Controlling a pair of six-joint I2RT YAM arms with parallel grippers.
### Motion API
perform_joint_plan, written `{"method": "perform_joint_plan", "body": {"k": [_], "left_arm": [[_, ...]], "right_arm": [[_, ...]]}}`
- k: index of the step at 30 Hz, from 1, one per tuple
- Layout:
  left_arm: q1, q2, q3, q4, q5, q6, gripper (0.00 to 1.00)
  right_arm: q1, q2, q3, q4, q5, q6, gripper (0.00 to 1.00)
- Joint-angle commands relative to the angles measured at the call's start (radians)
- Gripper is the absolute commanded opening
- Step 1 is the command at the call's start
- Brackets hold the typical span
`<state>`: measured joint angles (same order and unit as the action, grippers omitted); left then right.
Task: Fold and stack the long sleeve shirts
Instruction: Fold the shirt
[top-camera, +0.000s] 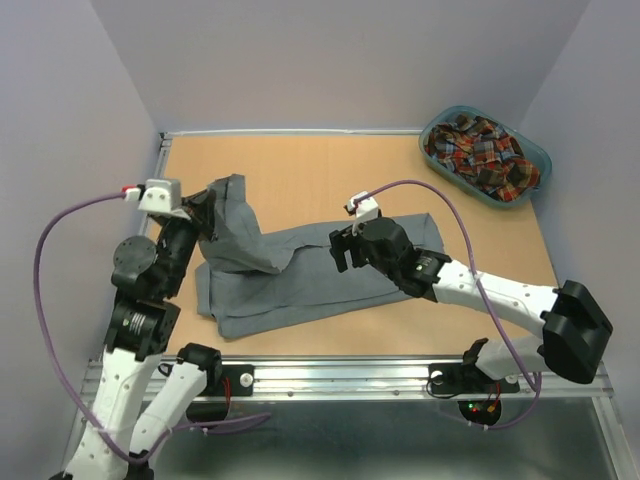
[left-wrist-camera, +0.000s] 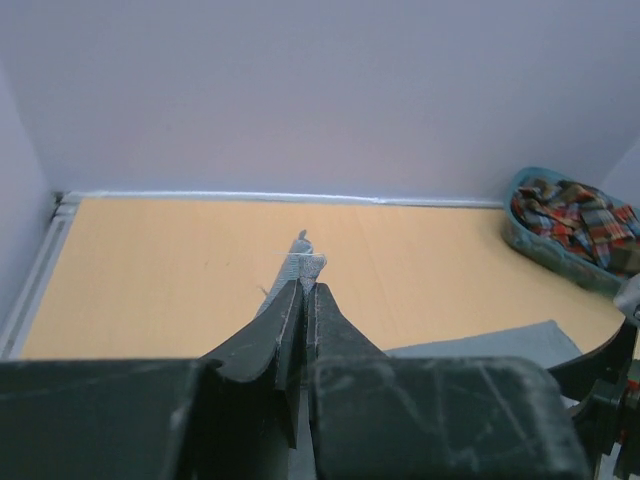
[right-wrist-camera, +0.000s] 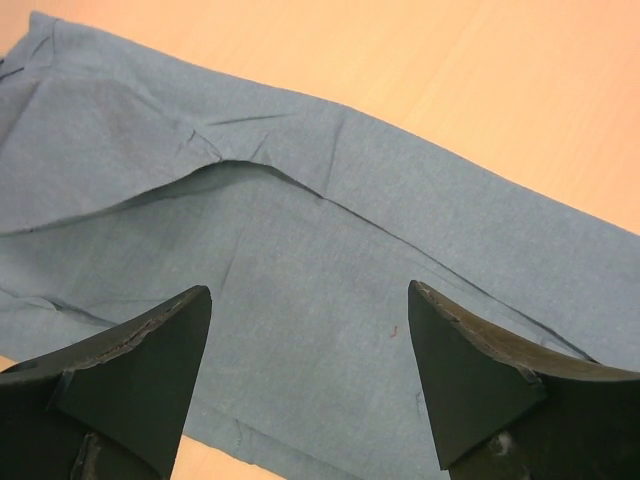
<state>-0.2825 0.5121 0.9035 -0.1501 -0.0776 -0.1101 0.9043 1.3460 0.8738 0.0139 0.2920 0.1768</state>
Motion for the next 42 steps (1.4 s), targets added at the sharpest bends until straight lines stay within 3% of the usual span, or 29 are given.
{"method": "perform_joint_plan", "body": {"k": [1, 9, 19, 22, 30, 31, 32, 34, 36, 40, 42], "left_arm": [[-0.004, 0.165, 0.0, 0.286, 0.272, 0.145, 0.02], [-0.038, 0.442, 0.067, 0.475, 0.724, 0.136, 0.0], [-0.346, 0.73, 0.127, 0.497, 0.774, 0.292, 0.0], [-0.374, 0.818, 0.149, 0.506, 0.811, 0.345, 0.0], [-0.406, 1.066, 0.261, 0.489, 0.854, 0.408, 0.26], [-0.408, 1.085, 0.265, 0.48, 0.854, 0.406, 0.35], [-0.408, 1.109, 0.27, 0.478, 0.851, 0.406, 0.54], [-0.408, 1.12, 0.268, 0.5, 0.825, 0.385, 0.68], [-0.408, 1.114, 0.27, 0.523, 0.794, 0.356, 0.74], [-0.385, 1.042, 0.288, 0.581, 0.592, 0.157, 0.98], [-0.36, 1.011, 0.293, 0.567, 0.46, 0.071, 0.98]], "right_arm": [[-0.004, -0.086, -0.047, 0.044, 0.079, 0.013, 0.84], [-0.004, -0.255, -0.139, 0.044, 0.298, 0.058, 0.84], [-0.005, -0.433, -0.262, 0.043, 0.576, 0.116, 0.84], [-0.004, -0.484, -0.291, 0.044, 0.598, 0.113, 0.84], [-0.004, -0.533, -0.318, 0.028, 0.598, 0.113, 0.84], [-0.004, -0.538, -0.32, 0.026, 0.59, 0.11, 0.84], [-0.004, -0.536, -0.32, 0.021, 0.581, 0.109, 0.84], [-0.004, -0.527, -0.322, 0.02, 0.553, 0.102, 0.84], [-0.005, -0.513, -0.325, 0.017, 0.539, 0.108, 0.86], [-0.024, -0.452, -0.289, 0.009, 0.455, 0.154, 0.81], [-0.051, -0.417, -0.268, 0.003, 0.391, 0.155, 0.81]]}}
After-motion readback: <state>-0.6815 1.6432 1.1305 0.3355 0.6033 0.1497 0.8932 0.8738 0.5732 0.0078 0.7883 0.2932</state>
